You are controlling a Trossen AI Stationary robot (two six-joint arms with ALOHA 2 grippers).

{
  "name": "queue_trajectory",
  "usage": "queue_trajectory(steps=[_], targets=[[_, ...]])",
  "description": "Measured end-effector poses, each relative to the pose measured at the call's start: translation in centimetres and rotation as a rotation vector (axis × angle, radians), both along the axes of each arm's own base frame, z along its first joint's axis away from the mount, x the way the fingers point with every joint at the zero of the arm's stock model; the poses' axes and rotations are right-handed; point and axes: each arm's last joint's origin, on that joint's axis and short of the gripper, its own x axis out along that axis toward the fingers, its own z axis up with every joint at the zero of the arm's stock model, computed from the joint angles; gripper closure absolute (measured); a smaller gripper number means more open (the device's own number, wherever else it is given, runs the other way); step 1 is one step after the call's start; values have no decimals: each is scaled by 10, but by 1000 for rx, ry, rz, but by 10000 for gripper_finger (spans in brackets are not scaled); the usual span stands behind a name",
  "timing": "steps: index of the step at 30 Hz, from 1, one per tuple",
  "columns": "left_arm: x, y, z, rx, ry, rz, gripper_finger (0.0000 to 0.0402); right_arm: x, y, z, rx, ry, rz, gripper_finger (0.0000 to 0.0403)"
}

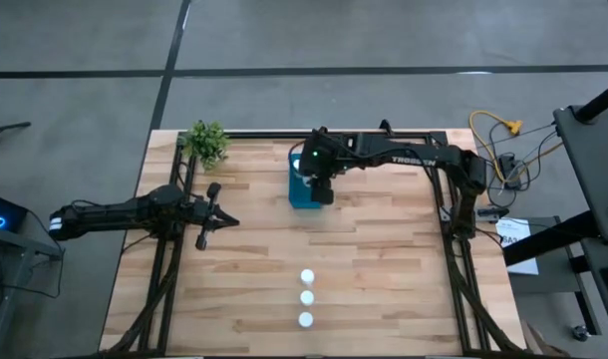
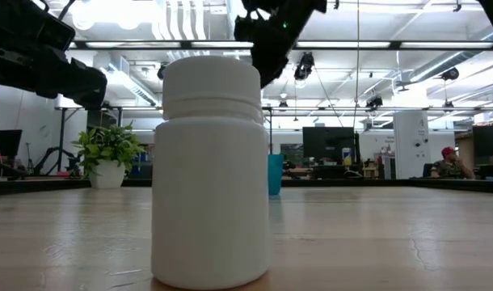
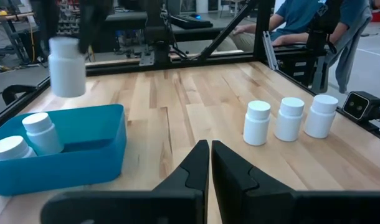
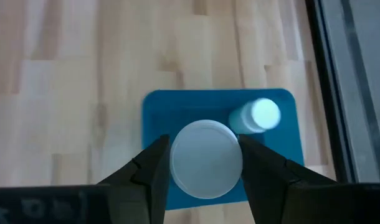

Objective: Pick and place pill bottles into a basket
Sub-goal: Put the white pill bottle into the blue bin

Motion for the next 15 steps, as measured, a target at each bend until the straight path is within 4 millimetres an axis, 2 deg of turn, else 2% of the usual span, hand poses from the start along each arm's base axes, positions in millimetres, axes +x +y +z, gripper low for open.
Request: queue_trajectory(steps=[8, 15], targets=[[0, 0, -1, 0, 1, 0, 402, -8, -28, -28, 46, 12, -35, 255], [0, 0, -1, 0, 2, 0, 402, -12, -40, -45, 60, 3, -39, 255]])
